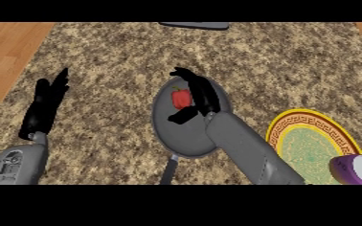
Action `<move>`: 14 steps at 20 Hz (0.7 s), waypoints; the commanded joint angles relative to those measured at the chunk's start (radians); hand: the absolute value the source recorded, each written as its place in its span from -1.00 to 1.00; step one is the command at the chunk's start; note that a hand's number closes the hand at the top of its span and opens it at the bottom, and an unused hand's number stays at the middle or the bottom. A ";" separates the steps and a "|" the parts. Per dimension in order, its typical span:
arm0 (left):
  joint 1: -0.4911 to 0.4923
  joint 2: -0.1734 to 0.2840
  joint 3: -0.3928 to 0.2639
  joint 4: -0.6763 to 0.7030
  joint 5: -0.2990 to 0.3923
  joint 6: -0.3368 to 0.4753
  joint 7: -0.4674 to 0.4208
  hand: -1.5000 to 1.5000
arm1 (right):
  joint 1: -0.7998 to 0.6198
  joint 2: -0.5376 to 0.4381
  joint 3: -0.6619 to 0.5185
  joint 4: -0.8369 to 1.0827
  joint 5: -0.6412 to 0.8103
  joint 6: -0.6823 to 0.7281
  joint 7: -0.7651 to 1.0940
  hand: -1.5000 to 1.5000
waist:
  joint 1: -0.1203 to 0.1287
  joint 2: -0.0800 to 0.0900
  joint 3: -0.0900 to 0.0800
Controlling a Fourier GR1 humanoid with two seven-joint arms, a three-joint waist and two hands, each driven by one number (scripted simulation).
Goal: Pick the bell pepper from the plate and place it in the pan
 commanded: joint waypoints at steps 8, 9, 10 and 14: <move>-0.002 -0.023 -0.006 0.028 -0.020 0.026 -0.011 0.00 | -0.057 0.000 -0.003 -0.016 -0.297 -0.172 -0.187 -1.00 | -0.017 -0.006 -0.001; -0.001 0.013 0.018 0.027 -0.012 0.011 -0.008 0.00 | -0.062 0.000 -0.032 0.014 -0.318 -0.155 -0.206 -1.00 | -0.038 -0.010 -0.001; 0.001 0.033 0.031 -0.015 0.007 -0.010 0.026 0.00 | -0.036 0.000 -0.018 0.005 -0.346 -0.185 -0.234 -1.00 | -0.030 -0.011 -0.001; 0.021 0.053 0.079 0.055 0.029 -0.020 -0.035 0.00 | -0.125 0.000 -0.136 0.111 -0.355 -0.165 -0.241 -1.00 | -0.076 -0.018 -0.002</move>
